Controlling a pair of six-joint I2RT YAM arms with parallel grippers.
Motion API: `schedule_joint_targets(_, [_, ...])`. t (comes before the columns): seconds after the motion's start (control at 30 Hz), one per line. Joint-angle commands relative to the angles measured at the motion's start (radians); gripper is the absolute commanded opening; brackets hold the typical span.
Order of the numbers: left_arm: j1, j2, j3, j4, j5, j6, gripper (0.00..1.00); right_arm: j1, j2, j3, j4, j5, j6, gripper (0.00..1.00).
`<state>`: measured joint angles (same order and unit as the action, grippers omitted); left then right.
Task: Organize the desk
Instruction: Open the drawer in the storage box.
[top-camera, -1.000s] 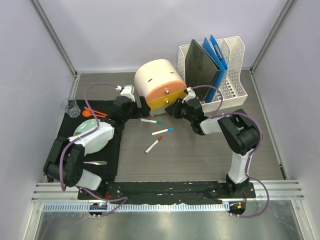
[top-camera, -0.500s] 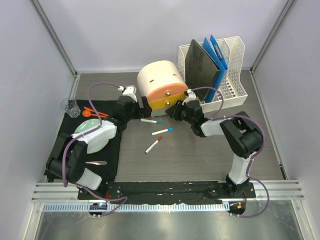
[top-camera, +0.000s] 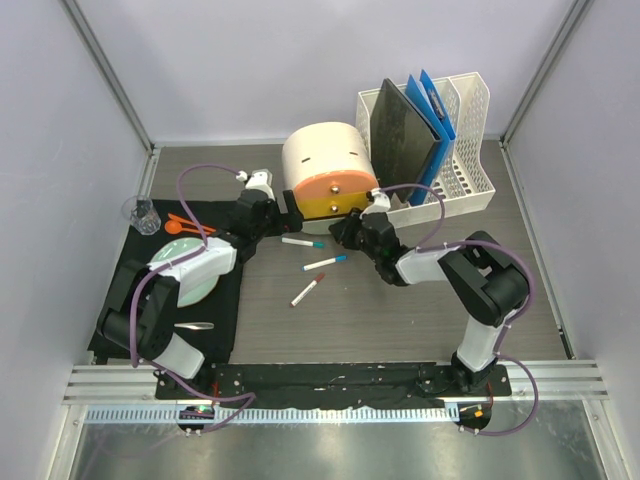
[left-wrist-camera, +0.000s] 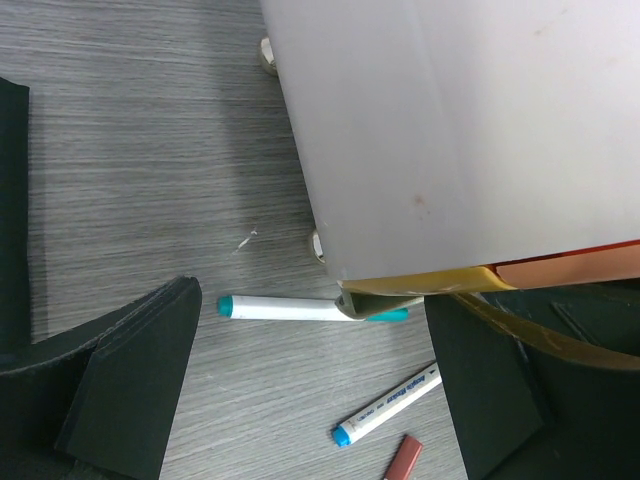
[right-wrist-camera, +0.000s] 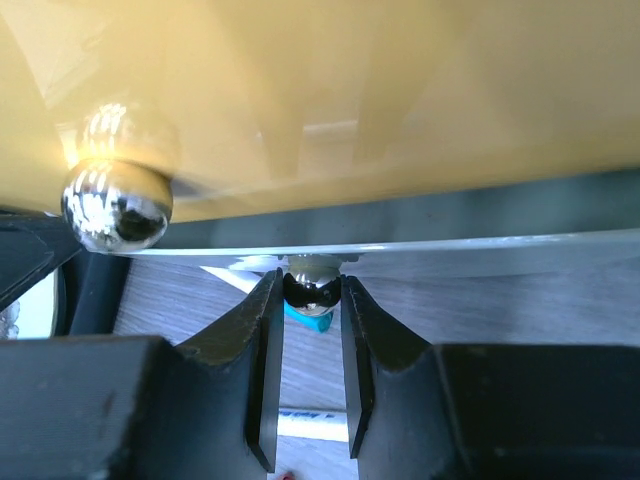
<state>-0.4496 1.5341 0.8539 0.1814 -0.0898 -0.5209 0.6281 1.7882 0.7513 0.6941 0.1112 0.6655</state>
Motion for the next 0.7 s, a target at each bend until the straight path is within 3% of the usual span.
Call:
schedule_joint_targets(0.0, [0.005,-0.005,0.022,0.047,-0.039,-0.011,1.00,0.045,-0.047,-0.055,-0.059,0.037,0.049,0.19])
schedule_joint_targets(0.2, [0.003,-0.015,0.013,0.044,-0.028,-0.010,1.00,0.045,-0.102,-0.109,-0.082,0.084,0.068,0.19])
schedule_joint_targets(0.43, [0.003,-0.025,0.005,0.040,-0.027,-0.004,1.00,0.047,-0.104,-0.095,-0.090,-0.016,0.055,0.20])
schedule_joint_targets(0.67, [0.003,-0.012,0.022,0.032,-0.008,-0.005,1.00,0.059,-0.138,-0.125,-0.100,-0.016,0.077,0.20])
